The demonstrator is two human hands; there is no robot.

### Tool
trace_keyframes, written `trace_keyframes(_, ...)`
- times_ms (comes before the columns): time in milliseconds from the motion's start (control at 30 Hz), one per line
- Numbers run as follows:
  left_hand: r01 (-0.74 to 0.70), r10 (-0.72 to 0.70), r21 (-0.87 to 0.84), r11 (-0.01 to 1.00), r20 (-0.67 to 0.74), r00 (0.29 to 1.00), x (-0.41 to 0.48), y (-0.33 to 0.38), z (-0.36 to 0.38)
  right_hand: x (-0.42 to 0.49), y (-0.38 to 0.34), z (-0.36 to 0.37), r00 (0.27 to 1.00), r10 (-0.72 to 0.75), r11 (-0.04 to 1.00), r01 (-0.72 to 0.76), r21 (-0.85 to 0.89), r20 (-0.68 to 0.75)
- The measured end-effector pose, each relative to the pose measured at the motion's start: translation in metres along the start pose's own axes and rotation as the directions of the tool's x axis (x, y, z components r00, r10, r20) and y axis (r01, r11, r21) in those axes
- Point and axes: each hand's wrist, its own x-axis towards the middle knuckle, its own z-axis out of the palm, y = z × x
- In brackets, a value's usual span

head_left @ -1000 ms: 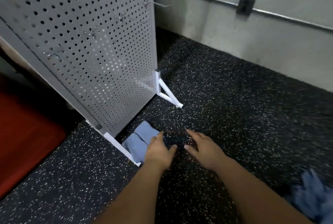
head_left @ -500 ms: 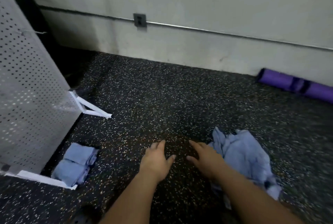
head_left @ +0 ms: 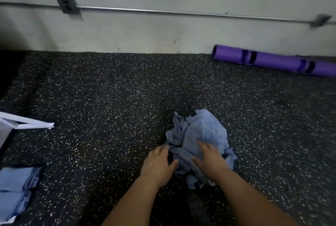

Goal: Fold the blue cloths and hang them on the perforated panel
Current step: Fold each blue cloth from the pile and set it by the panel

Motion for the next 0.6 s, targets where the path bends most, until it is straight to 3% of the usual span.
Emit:
trace_keyframes(200, -0.026, 0.025, 0.031, 0.999, 0.047, 0.999, 0.027, 0.017, 0.029, 0.009, 0.046, 0.006, 0.995, 0.097, 0.994, -0.096, -0.042, 0.015)
trace_keyframes(400, -0.03, 0.026, 0.048, 0.998, 0.085, 0.996, 0.038, 0.015, 0.047, 0.016, 0.043, 0.027, 0.994, 0.04, 0.994, -0.029, -0.101, 0.1)
trace_keyframes(600, -0.035, 0.034, 0.007, 0.999, 0.074, 0.997, 0.042, 0.007, 0.06, 0.022, 0.025, 0.054, 0.996, 0.086, 0.976, -0.084, -0.202, 0.004)
